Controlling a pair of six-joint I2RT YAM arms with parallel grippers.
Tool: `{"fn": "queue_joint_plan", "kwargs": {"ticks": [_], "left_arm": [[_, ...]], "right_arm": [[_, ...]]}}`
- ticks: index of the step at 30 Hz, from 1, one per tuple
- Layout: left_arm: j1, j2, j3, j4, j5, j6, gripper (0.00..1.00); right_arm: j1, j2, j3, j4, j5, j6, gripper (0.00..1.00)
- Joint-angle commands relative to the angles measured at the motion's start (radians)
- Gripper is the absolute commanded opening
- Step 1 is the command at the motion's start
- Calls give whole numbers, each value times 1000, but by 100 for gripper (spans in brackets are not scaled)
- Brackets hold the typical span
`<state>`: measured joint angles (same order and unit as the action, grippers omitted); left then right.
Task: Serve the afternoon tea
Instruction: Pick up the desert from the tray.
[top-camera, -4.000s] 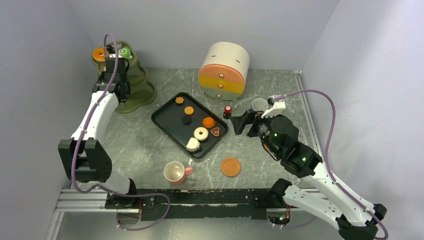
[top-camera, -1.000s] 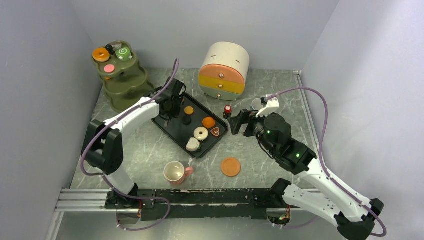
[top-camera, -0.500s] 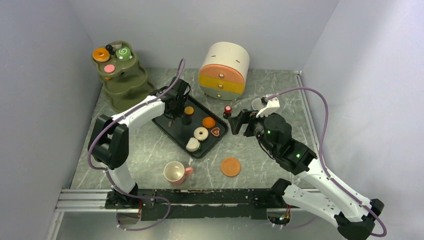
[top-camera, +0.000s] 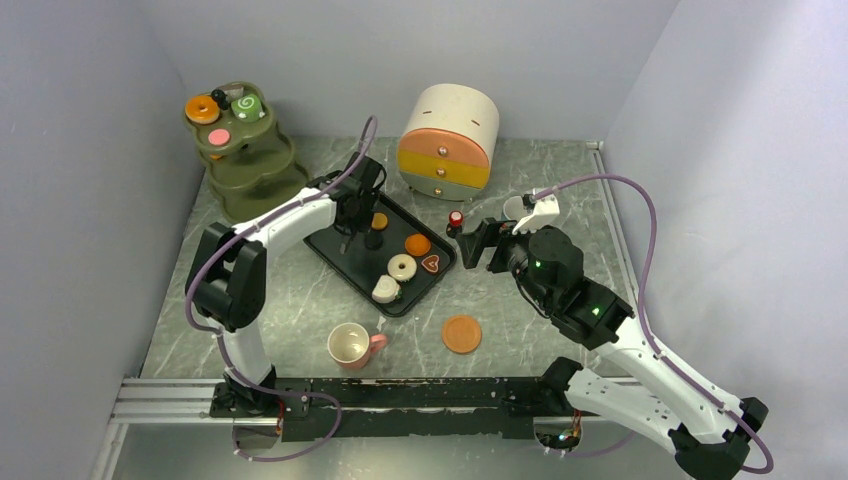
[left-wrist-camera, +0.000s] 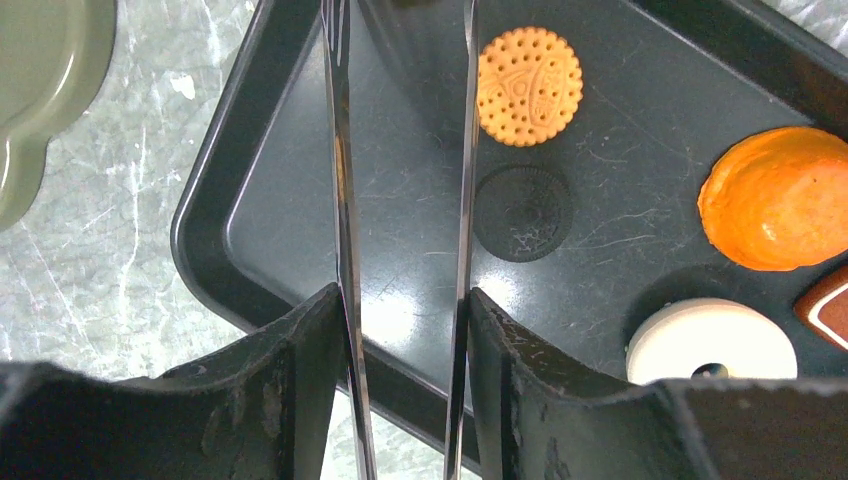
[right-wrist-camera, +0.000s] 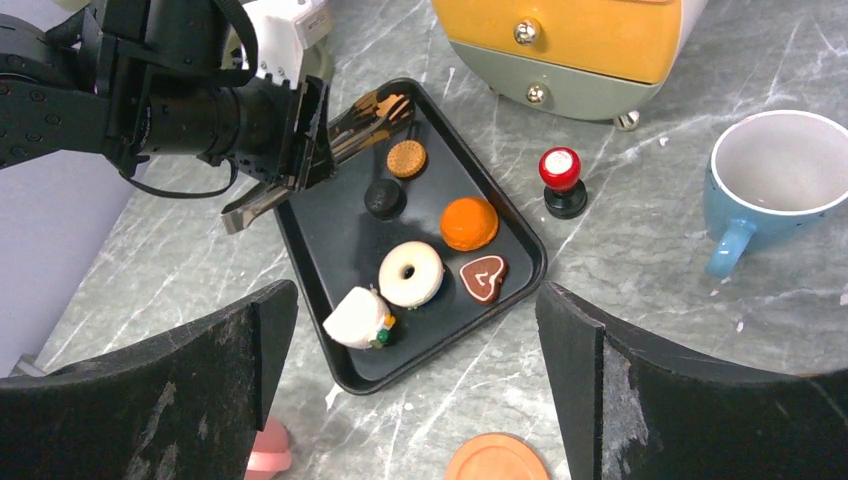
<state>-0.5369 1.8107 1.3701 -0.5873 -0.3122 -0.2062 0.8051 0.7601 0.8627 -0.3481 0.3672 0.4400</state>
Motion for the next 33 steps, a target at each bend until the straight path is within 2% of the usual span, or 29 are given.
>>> {"fn": "queue_joint_plan", "kwargs": {"ticks": [1,11,18,33], "left_arm": [[-12,13,48,27,-26,-1,52],[-13,26,57,23,-37,5,50],[-15,24,67,10,-44,11,45],[-31,-96,48,-32,-77,17,38]], "right_arm": [[-5,-4,-8,28,17,-15,93],[-5,4,-8,30,19,-21,93],[-5,5,-4,30,16,-19,94],[-5,13,-7,34,4,-7,94]]}}
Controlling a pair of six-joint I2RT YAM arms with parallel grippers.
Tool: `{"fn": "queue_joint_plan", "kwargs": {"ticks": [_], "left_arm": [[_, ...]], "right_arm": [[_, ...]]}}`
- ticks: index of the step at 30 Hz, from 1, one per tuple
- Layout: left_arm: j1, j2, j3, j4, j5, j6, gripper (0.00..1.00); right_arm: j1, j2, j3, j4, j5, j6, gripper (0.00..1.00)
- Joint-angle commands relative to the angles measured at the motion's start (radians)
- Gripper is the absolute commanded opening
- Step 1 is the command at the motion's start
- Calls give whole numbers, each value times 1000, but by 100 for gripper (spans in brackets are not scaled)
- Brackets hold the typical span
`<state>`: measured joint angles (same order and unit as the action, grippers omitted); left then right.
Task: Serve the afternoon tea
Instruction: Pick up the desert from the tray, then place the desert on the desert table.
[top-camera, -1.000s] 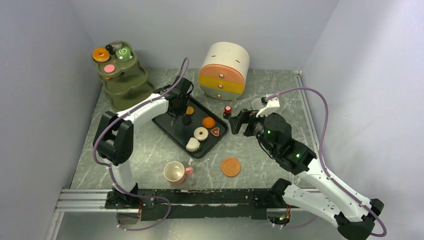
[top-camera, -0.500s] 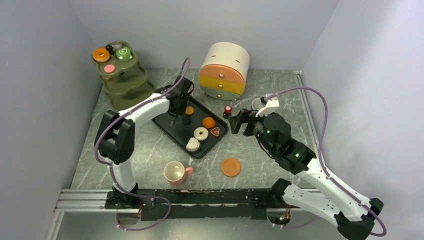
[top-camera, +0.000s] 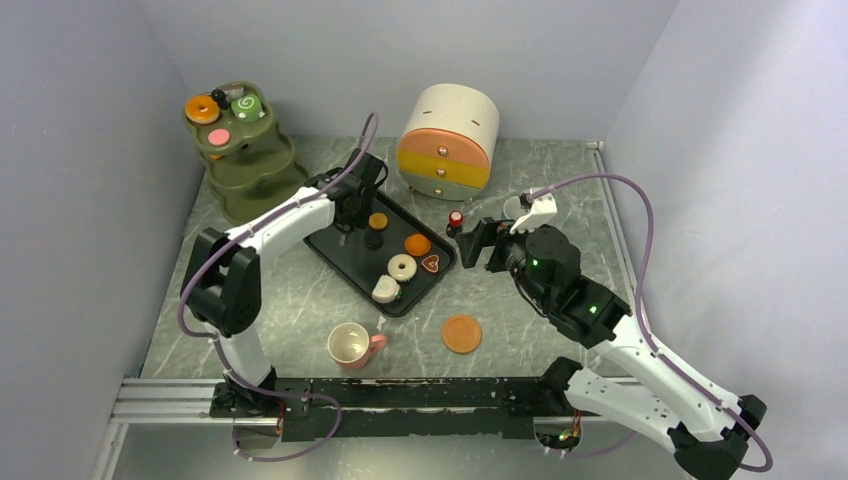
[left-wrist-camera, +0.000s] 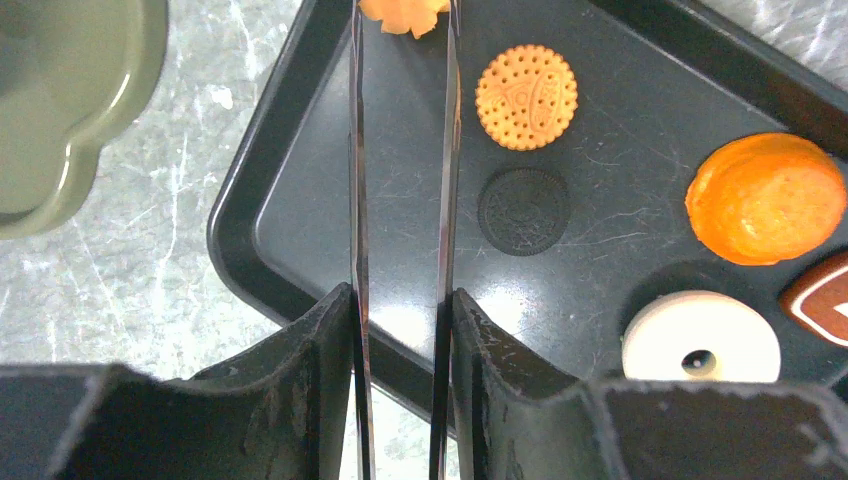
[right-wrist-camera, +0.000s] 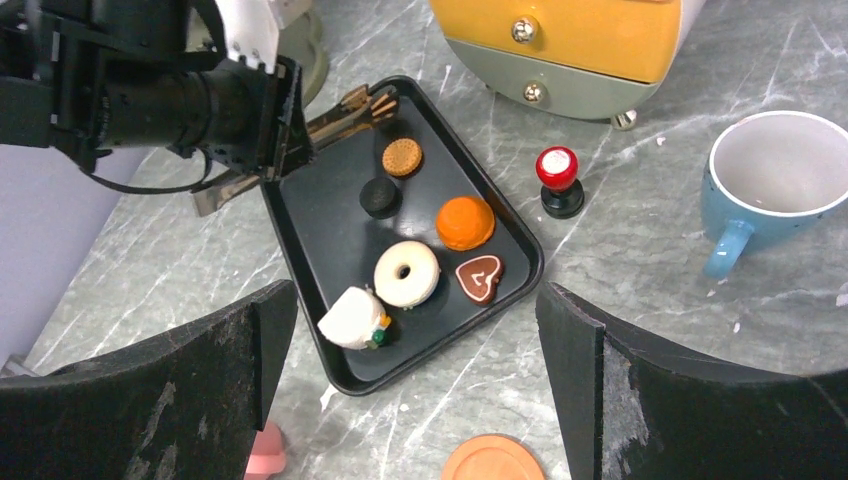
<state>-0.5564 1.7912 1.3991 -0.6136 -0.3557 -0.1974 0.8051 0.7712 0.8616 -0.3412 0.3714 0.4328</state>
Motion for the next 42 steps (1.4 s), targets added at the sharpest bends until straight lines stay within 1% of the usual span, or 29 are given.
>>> {"fn": "queue_joint_plan", "kwargs": {"ticks": [1,8,13,17,28,42], "left_arm": [[-13,-88,15,-5,-37,9,38],[-15,-158,19,-28,-66,18,38],[-15,-206,37,-35,-121,26,38],[-16,-224,60,-44,-192,48,38],[-8,-210,104,-2,-351,107,39],[103,-155,160,18,-379,152,38]], "right_arm": [[-5,2,-6,26,0,0,94],[-4,3,-13,34,-5,-1,94],[-5,13,-5,36,-13,3,93],[-5,8,-4,35,-16,9,93],[-5,-24,5,11,1,18,93],[-5,-57,7,0,21,1,93]]}}
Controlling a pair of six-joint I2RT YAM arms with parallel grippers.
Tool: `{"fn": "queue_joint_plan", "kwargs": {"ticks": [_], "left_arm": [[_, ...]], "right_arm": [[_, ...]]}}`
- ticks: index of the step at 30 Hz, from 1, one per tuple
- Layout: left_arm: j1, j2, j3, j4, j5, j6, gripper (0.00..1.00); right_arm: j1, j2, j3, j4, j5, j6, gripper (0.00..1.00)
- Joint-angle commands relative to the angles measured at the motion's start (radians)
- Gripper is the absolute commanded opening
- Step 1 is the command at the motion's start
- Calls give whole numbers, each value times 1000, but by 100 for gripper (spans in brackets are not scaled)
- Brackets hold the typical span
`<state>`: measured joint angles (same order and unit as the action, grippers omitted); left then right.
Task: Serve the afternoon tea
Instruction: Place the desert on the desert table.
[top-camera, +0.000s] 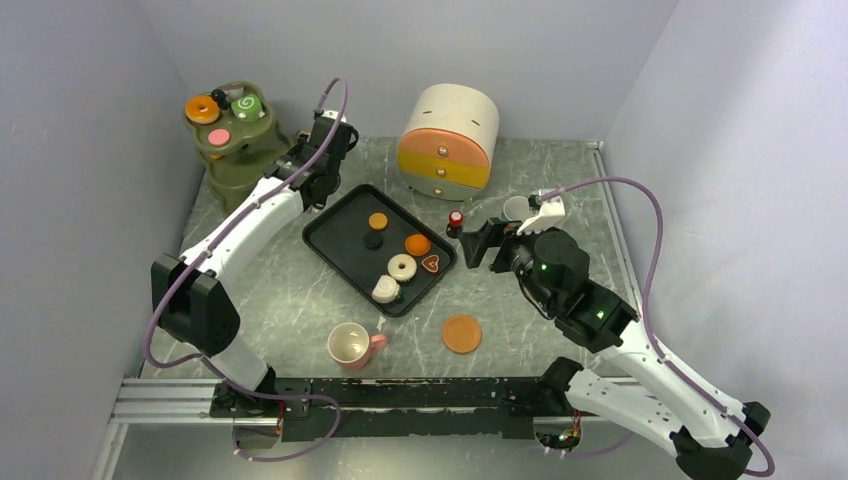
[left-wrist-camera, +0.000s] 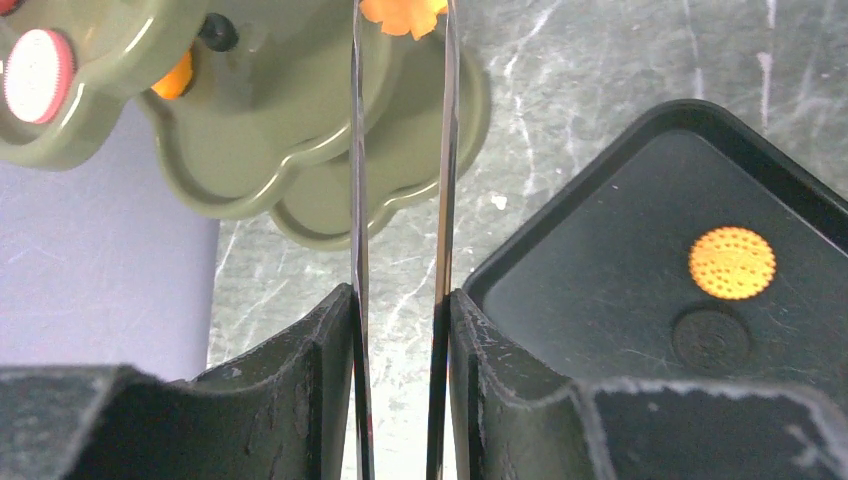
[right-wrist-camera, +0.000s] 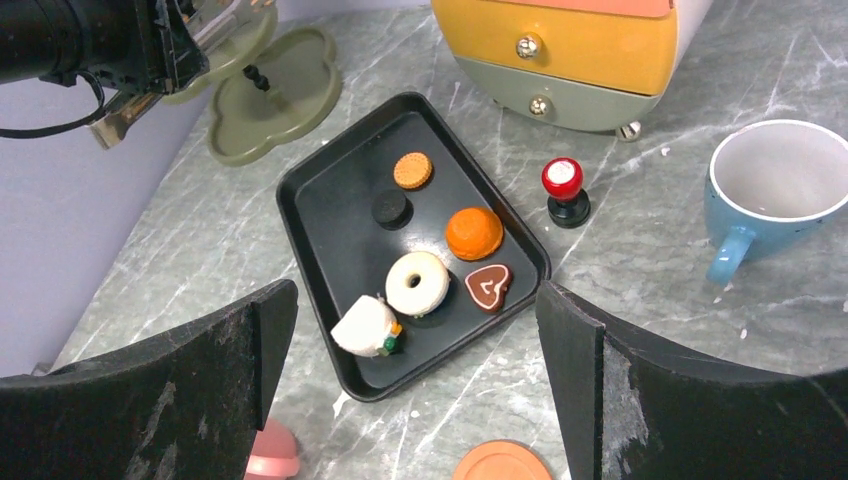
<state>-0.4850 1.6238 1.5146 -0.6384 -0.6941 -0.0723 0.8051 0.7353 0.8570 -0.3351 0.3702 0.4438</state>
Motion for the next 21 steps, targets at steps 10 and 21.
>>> {"fn": "queue_joint_plan", "kwargs": {"ticks": [10,21], "left_arm": [[125,26,31,97,-64,60,38],[176,66,30,165,-72,152,38]], "right_arm": [[-6,-11,28,-13,23,-5,93],[-5,-9,47,-14,28,-14,93]]}}
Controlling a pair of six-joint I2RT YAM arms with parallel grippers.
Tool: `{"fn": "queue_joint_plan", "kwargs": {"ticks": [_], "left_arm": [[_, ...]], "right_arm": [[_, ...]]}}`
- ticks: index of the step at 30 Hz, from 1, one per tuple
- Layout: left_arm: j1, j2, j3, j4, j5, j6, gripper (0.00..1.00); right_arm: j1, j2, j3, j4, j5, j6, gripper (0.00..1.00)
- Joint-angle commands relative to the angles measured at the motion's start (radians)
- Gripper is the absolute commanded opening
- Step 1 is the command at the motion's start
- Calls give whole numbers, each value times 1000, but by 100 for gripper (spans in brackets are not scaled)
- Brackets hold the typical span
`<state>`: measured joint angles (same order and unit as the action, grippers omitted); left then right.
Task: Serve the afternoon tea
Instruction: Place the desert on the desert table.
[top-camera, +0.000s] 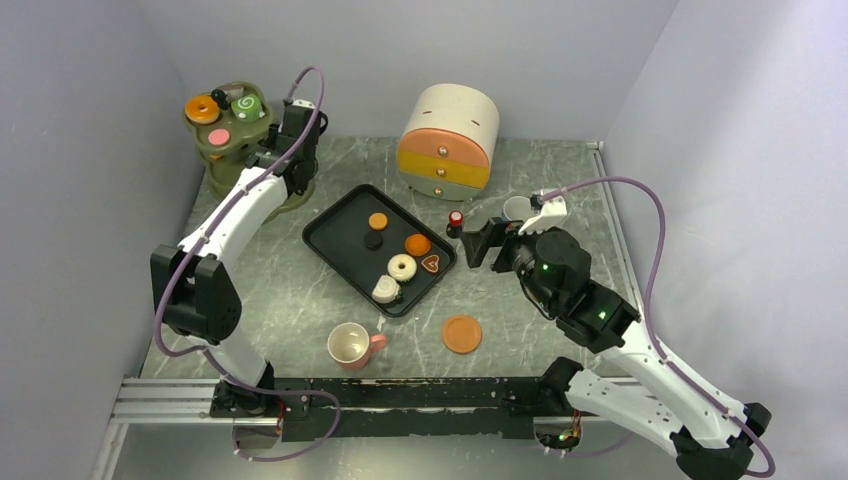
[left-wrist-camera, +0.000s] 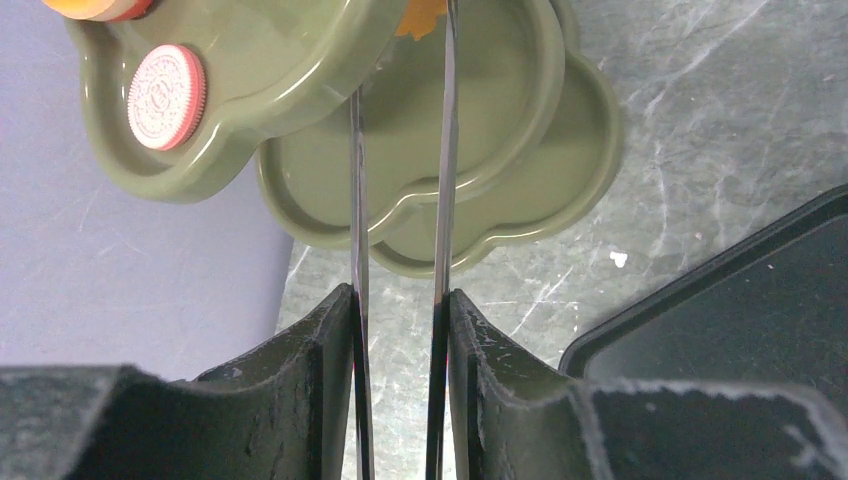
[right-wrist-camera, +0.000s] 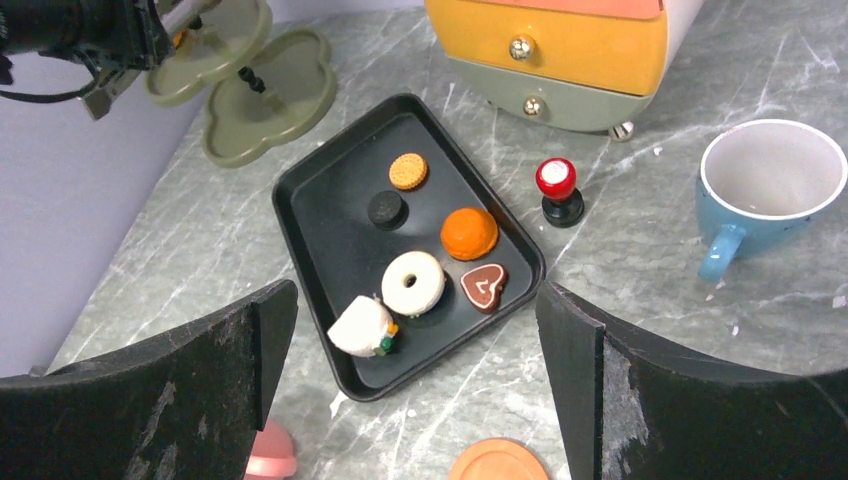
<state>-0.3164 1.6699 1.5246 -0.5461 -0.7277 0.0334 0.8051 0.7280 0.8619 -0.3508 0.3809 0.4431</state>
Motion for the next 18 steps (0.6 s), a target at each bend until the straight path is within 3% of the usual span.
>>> {"fn": "queue_joint_plan", "kwargs": {"ticks": [1,18], "left_arm": [[9,24,20,76,-43,53,37],[31,141,48,154,-131,130,37]], "right_arm": [[-4,-1,45,5,16,-15,93],[-5,-16,59,-10,36,-31,93]]}}
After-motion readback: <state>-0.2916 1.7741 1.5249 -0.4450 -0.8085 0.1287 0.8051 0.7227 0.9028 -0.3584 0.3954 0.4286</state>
